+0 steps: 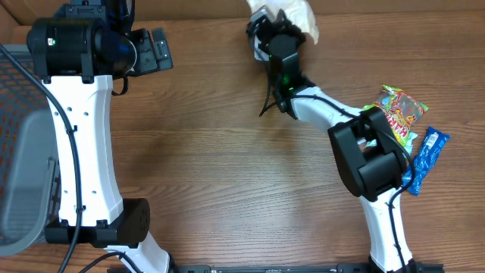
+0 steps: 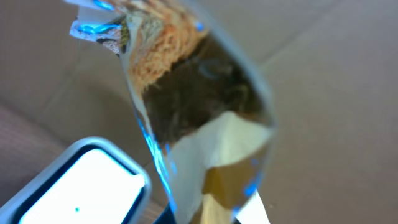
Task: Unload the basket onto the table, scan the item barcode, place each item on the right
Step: 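Hold the bread bag label in front of the white scanner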
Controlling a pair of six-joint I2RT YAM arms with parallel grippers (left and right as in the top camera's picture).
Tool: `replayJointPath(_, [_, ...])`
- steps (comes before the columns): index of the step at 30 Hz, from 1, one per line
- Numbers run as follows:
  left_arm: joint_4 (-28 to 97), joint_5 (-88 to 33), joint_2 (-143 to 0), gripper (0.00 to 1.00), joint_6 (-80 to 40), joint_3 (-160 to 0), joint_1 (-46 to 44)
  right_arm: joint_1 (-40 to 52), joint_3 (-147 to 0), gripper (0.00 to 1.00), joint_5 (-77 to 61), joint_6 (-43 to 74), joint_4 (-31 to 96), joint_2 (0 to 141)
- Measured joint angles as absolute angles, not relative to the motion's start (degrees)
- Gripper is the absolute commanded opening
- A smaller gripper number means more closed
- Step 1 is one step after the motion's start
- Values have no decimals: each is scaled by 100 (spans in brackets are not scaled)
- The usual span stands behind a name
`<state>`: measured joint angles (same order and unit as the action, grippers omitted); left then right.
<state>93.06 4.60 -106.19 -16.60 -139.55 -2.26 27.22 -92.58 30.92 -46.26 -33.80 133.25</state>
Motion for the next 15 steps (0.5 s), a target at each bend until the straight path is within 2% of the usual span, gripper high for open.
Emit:
replayJointPath(5, [9308, 460, -10619, 100, -1660, -13955, -226, 2816, -9258, 4, 3286, -5142, -3197, 13454])
replayJointPath(15, [9308, 458, -10619, 100, -1660, -13955, -226, 2694, -9258, 4, 3706, -5413, -3026, 13456])
